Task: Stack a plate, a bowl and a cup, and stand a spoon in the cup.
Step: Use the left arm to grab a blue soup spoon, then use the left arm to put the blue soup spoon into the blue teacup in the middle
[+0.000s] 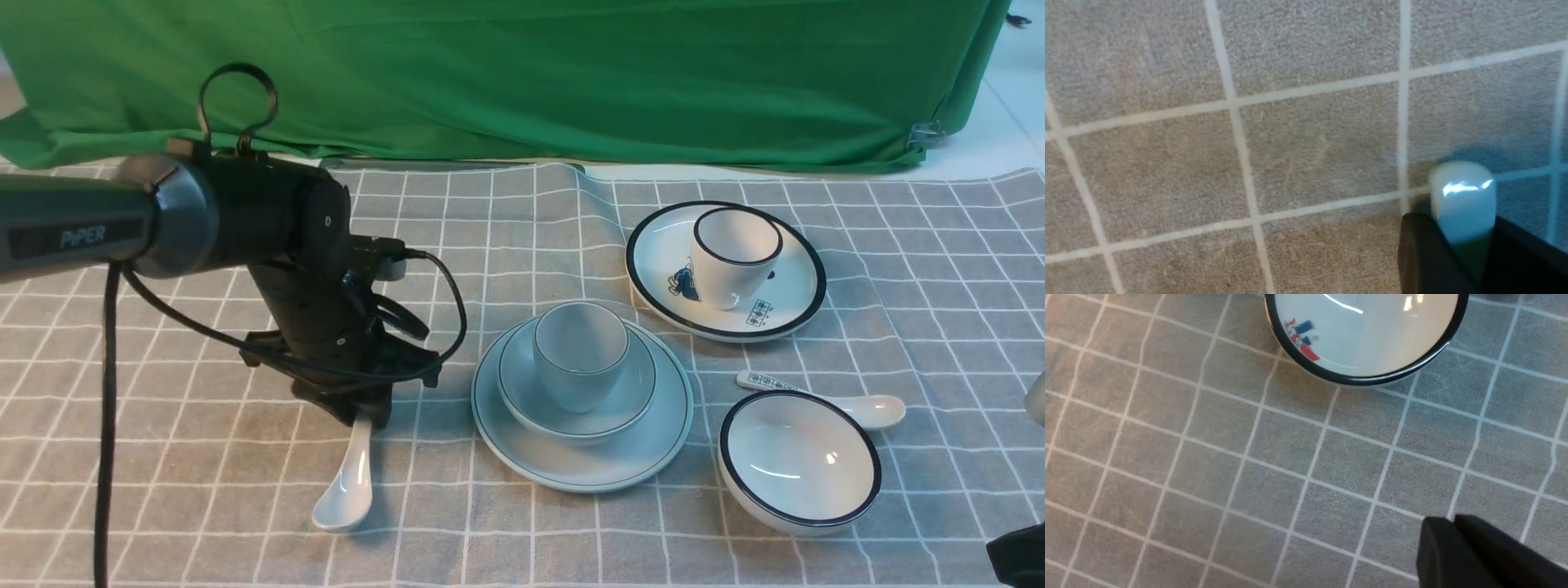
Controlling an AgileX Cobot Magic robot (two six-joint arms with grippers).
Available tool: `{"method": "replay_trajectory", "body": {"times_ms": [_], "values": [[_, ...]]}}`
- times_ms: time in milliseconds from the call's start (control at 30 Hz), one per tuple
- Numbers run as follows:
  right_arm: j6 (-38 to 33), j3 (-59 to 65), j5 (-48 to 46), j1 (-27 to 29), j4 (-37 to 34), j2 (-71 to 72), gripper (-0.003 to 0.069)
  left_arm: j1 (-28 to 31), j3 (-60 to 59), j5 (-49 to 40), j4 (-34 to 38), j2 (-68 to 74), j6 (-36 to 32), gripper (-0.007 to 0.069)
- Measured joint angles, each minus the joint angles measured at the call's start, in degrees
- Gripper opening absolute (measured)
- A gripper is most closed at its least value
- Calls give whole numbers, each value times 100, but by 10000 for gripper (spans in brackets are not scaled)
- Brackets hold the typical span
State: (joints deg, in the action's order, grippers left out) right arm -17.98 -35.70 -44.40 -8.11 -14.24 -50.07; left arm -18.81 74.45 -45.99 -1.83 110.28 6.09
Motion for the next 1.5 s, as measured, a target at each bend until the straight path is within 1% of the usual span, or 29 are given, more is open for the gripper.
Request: {"method": "replay_trajectory", "body": {"times_ms": [133,300,367,400,433,467,500,567,633,800,900,1000,1167,1500], "values": [[0,0,0,0,0,0,70,0,-4,212,14,-694,-25,125],[0,0,0,0,0,0,70,-106,-4,989,305,-1529,-204,125],[0,0,27,0,0,0,70,-249,-4,1477,527,-1777,-411,125],[0,0,44,0,-6,0,70,-381,-4,1813,670,-1915,-609,125],[5,0,73,0,-12,0,70,-600,-4,2363,839,-2050,-828,125],[5,0,97,0,-17,0,70,-763,-4,2644,902,-2070,-928,125],[5,0,109,0,-17,0,70,-860,-4,2848,926,-2069,-963,125],[5,0,126,0,-17,0,70,-1177,-92,3608,952,-1982,-1047,125],[5,0,131,0,-17,0,70,-1375,-266,4316,970,-1833,-1053,125],[5,0,133,0,-17,0,70,-1497,-531,5340,996,-1384,-1026,125],[5,0,152,0,-17,0,70,-1530,-540,5566,1008,-1244,-863,125],[5,0,213,0,-21,0,70,-1648,-540,5602,1008,-1187,-759,125],[5,0,254,0,-24,0,70,-1832,-569,5601,845,-972,-759,125],[5,0,254,0,-28,0,70,-1835,-575,5774,793,-514,-792,125]]}}
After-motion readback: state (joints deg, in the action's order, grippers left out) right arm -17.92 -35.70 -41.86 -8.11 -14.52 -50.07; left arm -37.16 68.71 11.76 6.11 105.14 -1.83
